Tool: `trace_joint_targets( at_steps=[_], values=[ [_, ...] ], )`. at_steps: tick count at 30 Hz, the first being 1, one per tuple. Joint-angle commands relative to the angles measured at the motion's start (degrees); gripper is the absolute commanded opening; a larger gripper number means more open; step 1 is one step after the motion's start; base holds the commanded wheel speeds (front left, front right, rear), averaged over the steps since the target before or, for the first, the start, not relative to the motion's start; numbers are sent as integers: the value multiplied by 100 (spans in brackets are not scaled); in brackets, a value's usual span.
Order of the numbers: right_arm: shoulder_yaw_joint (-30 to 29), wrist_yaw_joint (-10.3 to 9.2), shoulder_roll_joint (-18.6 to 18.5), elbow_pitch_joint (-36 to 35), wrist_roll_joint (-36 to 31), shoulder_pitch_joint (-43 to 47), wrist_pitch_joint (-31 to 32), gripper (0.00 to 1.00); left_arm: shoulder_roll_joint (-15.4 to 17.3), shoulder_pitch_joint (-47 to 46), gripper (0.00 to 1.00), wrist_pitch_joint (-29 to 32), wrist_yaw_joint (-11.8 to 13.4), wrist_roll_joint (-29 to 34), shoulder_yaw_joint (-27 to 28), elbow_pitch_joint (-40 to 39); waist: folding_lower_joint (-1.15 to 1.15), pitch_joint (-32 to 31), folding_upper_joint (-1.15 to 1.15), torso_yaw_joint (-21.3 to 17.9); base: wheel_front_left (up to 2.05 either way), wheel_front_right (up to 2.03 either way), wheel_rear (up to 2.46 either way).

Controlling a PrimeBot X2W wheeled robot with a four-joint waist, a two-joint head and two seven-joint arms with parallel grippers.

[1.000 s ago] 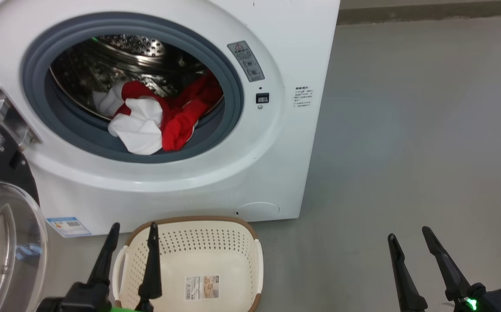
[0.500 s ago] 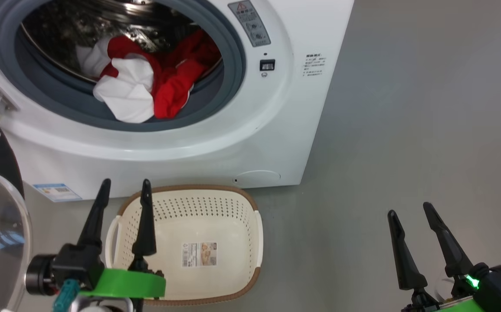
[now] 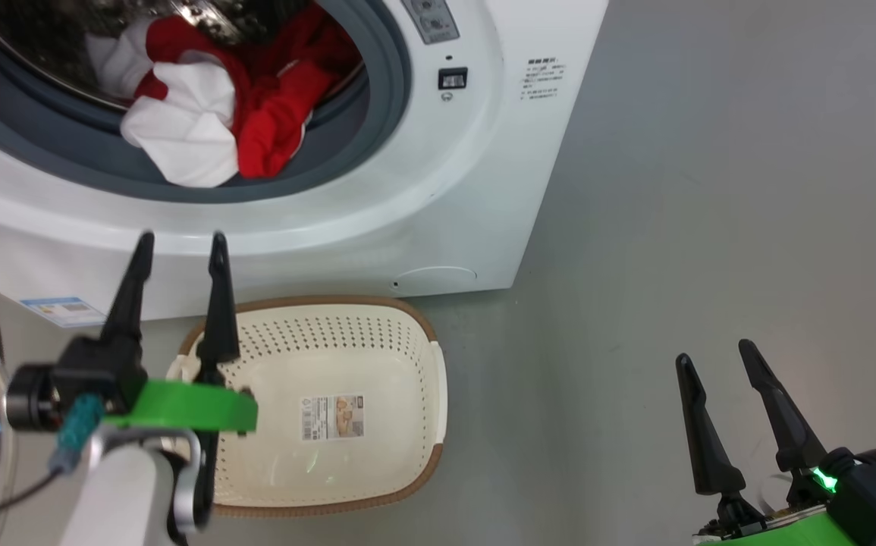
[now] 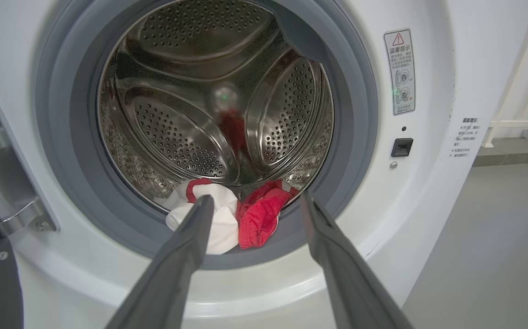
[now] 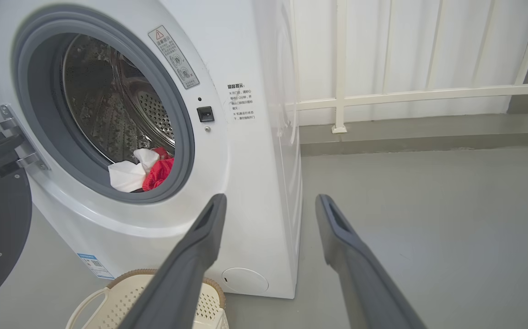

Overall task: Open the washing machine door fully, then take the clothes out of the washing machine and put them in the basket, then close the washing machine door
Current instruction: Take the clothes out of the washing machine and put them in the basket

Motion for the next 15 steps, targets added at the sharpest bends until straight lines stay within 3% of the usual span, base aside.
trace_joint_targets(
  at_steps=[1, 15],
  values=[
    [174, 9, -47, -140, 20, -185, -68, 100, 151, -326, 100, 24, -33, -50, 212, -17, 0, 101, 0, -51, 0, 0, 0],
    [227, 9, -47, -147, 64, -488, -68, 100, 372, -2131, 100, 104, -252, -134, 335, 1766, 0, 738, 0, -287, 0, 0, 0]
  ],
)
